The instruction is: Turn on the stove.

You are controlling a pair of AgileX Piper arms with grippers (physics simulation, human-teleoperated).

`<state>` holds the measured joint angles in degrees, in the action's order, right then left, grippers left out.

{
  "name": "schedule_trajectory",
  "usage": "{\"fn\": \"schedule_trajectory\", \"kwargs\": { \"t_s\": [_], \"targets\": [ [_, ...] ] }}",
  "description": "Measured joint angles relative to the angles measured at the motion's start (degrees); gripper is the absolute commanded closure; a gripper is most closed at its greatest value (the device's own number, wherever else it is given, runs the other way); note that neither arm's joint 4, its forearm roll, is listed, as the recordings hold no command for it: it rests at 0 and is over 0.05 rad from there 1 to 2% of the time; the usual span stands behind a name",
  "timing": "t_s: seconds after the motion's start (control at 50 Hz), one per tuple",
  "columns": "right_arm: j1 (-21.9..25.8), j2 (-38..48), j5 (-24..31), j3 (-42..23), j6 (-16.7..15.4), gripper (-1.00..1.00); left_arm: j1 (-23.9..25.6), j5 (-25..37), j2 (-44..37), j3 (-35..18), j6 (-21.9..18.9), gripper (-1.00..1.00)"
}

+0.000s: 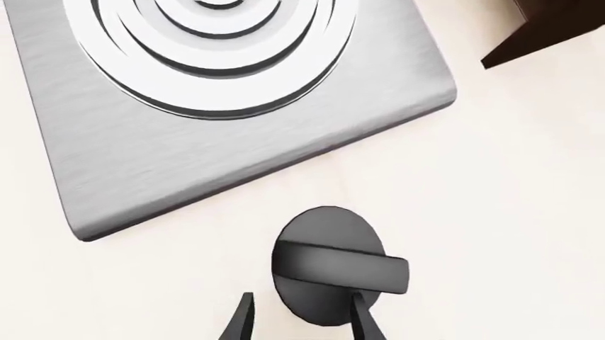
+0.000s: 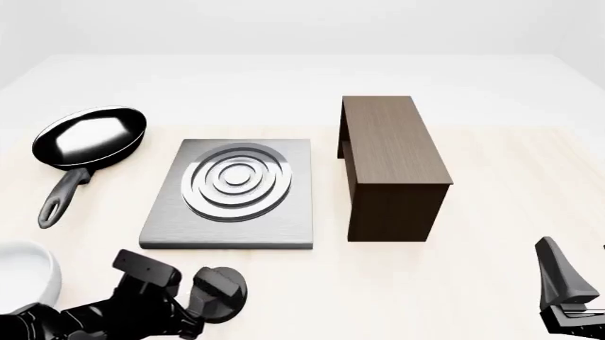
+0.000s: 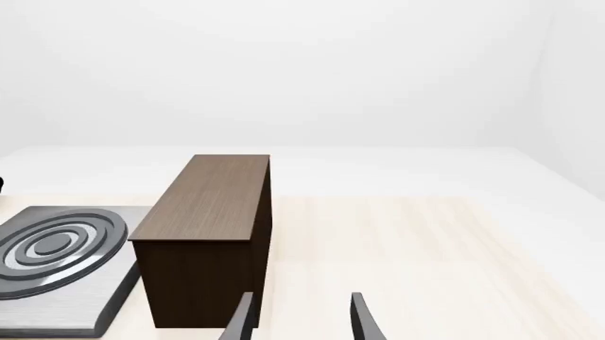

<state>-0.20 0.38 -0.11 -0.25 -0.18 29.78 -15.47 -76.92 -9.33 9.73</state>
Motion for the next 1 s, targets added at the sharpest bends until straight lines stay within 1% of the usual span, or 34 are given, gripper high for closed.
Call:
{"fn": "schedule_trajectory", "kwargs": {
  "t_s": [0.28,0.48,0.84,1.0],
  "targets": [
    [0.0,0.0,0.0,0.0,0.0,-1.0,-2.84,1.34,2.42,1.01,-1.04,-1.0],
    [0.0,0.0,0.0,0.0,0.0,-1.0,-6.67,4.74,6.55,0.6,-2.45,-1.0],
    [0.0,0.0,0.0,0.0,0.0,-1.0,-15.09,11.43,11.69,-5.0,-6.21,-1.0],
    [0.0,0.0,0.0,0.0,0.0,-1.0,-18.84,14.87,14.11,-9.13,-7.68,-1.0]
  ]
}}
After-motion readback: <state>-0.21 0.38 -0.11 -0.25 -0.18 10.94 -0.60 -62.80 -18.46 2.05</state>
